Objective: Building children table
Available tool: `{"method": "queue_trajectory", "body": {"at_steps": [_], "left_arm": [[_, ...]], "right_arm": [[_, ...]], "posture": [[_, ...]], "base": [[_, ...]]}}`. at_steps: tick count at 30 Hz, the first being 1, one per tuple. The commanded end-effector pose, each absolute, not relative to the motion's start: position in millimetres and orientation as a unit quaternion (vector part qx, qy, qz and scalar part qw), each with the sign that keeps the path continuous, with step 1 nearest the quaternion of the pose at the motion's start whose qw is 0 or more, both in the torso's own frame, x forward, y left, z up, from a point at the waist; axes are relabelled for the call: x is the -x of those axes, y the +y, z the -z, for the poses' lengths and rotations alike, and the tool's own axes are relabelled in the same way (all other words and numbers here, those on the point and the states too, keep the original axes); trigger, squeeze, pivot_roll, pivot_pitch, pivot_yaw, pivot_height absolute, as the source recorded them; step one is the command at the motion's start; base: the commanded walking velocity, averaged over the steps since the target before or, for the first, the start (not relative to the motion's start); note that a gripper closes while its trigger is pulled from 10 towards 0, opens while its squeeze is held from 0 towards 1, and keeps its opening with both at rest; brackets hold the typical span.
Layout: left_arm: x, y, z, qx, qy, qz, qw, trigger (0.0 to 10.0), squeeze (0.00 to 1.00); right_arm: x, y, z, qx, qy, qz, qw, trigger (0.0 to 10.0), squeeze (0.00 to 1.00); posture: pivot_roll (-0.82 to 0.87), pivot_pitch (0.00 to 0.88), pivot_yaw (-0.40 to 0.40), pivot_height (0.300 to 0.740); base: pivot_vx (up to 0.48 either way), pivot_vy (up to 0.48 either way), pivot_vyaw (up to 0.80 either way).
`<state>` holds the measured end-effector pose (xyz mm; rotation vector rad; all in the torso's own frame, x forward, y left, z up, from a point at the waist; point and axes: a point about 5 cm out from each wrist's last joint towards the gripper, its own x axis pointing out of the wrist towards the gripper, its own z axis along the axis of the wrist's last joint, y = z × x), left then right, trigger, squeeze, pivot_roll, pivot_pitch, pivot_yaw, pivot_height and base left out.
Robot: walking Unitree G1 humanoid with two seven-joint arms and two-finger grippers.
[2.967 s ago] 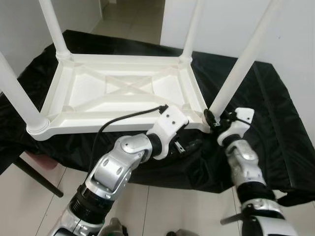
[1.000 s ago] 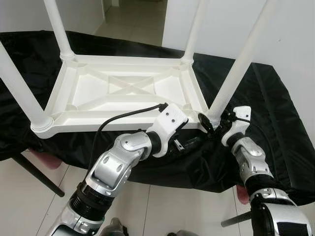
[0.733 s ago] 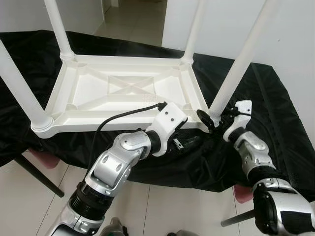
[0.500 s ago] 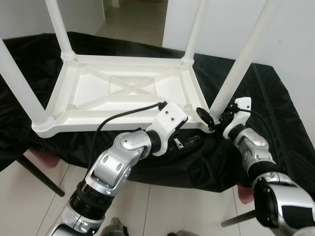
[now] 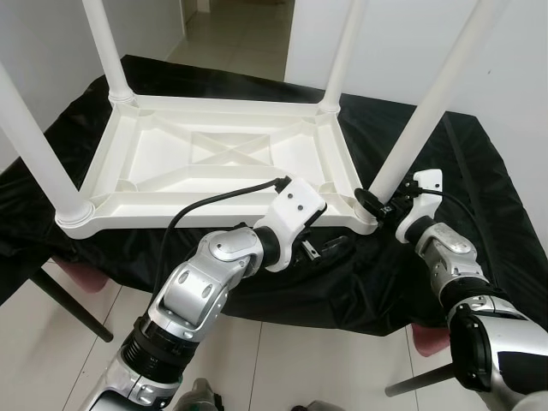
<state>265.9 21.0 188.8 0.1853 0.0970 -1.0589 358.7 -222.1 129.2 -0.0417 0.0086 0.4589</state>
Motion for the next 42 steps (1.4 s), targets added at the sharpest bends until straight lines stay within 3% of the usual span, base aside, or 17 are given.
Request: {"method": "queue_trajectory", "body": {"at_steps": [1, 4, 5, 17, 24, 32, 36, 42], "left_arm": [[-265, 21, -189, -0.088, 0.045, 0.496, 0.862, 10.0, 0.00], [-265, 21, -189, -0.088, 0.046, 0.497, 0.862, 10.0, 0.00], [-265, 21, -189, -0.088, 0.046, 0.498, 0.861, 10.0, 0.00], [-262, 20, -187, -0.087, 0.051, 0.502, 0.859, 10.0, 0.00], [-261, 19, -186, -0.085, 0.052, 0.503, 0.858, 10.0, 0.00], [-259, 16, -184, -0.080, 0.054, 0.506, 0.857, 10.0, 0.00], [-259, 14, -183, -0.080, 0.053, 0.509, 0.855, 10.0, 0.00], [-259, 14, -183, -0.081, 0.053, 0.509, 0.855, 10.0, 0.00]], "right_arm": [[-352, -221, -112, 0.018, 0.047, -0.242, 0.969, 0.0, 0.00], [-351, -223, -110, 0.018, 0.050, -0.242, 0.969, 0.0, 0.00], [-351, -224, -110, 0.016, 0.052, -0.232, 0.971, 10.0, 0.00], [-358, -218, -114, 0.001, 0.024, -0.130, 0.991, 10.0, 0.00], [-357, -210, -121, -0.013, -0.006, -0.019, 1.000, 10.0, 0.00], [-344, -191, -124, -0.022, -0.030, 0.083, 0.996, 10.0, 0.00], [-333, -182, -122, -0.032, -0.021, 0.176, 0.984, 10.0, 0.00], [-329, -177, -123, -0.026, -0.011, 0.185, 0.982, 10.0, 0.00]], "posture": [[0.08, 0.009, -0.050, 0.740], [0.08, 0.009, -0.048, 0.740], [0.07, 0.011, -0.046, 0.740], [0.06, 0.021, -0.044, 0.740], [0.06, 0.022, -0.051, 0.740], [0.06, 0.019, -0.057, 0.740], [0.06, 0.005, -0.057, 0.740], [0.06, 0.001, -0.058, 0.740]], "base": [[0.000, 0.000, 0.00], [0.000, 0.000, 0.00], [0.000, 0.000, 0.00], [0.000, 0.000, 0.00], [0.000, 0.000, 0.00], [0.000, 0.000, 0.00], [0.000, 0.000, 0.00], [0.000, 0.000, 0.00]]}}
